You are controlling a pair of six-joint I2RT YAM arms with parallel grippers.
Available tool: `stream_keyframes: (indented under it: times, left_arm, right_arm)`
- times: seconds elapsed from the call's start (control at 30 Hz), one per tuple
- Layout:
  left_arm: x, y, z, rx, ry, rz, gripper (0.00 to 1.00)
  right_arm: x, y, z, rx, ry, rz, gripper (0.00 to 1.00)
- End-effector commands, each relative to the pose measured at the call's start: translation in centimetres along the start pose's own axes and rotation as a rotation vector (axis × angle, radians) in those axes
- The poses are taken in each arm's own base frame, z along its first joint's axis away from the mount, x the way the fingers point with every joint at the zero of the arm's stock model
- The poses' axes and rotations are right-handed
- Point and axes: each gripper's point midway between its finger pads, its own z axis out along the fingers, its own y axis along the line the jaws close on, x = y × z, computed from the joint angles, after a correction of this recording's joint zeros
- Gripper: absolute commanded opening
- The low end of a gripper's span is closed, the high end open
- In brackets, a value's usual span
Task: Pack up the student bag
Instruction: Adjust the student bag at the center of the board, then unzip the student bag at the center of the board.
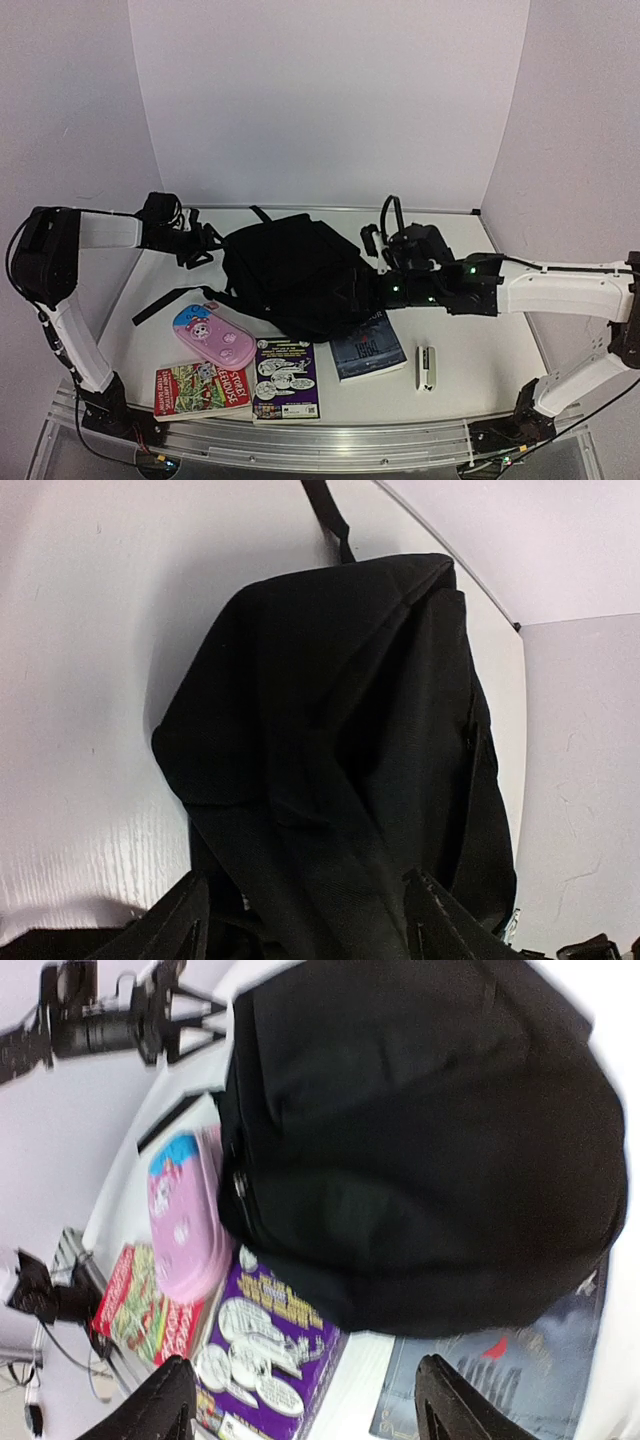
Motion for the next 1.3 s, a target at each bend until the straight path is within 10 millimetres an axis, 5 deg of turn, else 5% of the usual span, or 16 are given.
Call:
stream_keyframes:
  times: [0.0, 0.17, 0.23, 0.3, 0.5, 0.73, 1.0, 1.1, 1.27]
  left_arm:
    - [1.7, -3.4, -1.9, -0.052, -0.02, 0.101, 0.7]
    - [6.0, -4.2, -1.5, -0.046, 0.038, 0.054, 0.74]
    - [7.5, -4.3, -1.2, -0.025, 0.059, 0.025, 0.74]
    - [8.7, -4.9, -1.0, -0.002, 0.08, 0.011, 0.74]
    - [11.0, -6.1, 0.1, 0.032, 0.128, -0.011, 0.72]
    - [11.4, -6.1, 1.7, 0.102, 0.127, -0.019, 0.5]
    - [11.5, -7.2, 2.3, 0.225, 0.109, 0.02, 0.15]
    - [11.9, -7.3, 2.2, 0.267, 0.096, 0.048, 0.01]
    - [12.8, -7.3, 1.3, 0.333, 0.061, 0.117, 0.0]
  right_arm:
    - [-3.3, -0.2, 0.4, 0.11, -0.066, -0.08, 0.71]
    - [-4.0, 1.2, 5.0, 0.11, -0.017, -0.164, 0.65]
    - [-4.2, 1.9, 7.0, 0.094, 0.004, -0.217, 0.52]
    - [-4.3, 2.8, 8.9, 0.068, 0.025, -0.267, 0.41]
    - [-3.2, 4.2, 13.8, -0.006, 0.1, -0.345, 0.32]
    - [1.2, 6.3, 15.3, -0.167, 0.173, -0.267, 0.3]
    - [7.2, 4.9, 16.9, -0.168, 0.255, -0.189, 0.28]
    - [7.2, 4.5, 16.6, -0.138, 0.236, -0.18, 0.29]
    - [3.4, 3.8, 14.4, -0.06, 0.119, -0.131, 0.4]
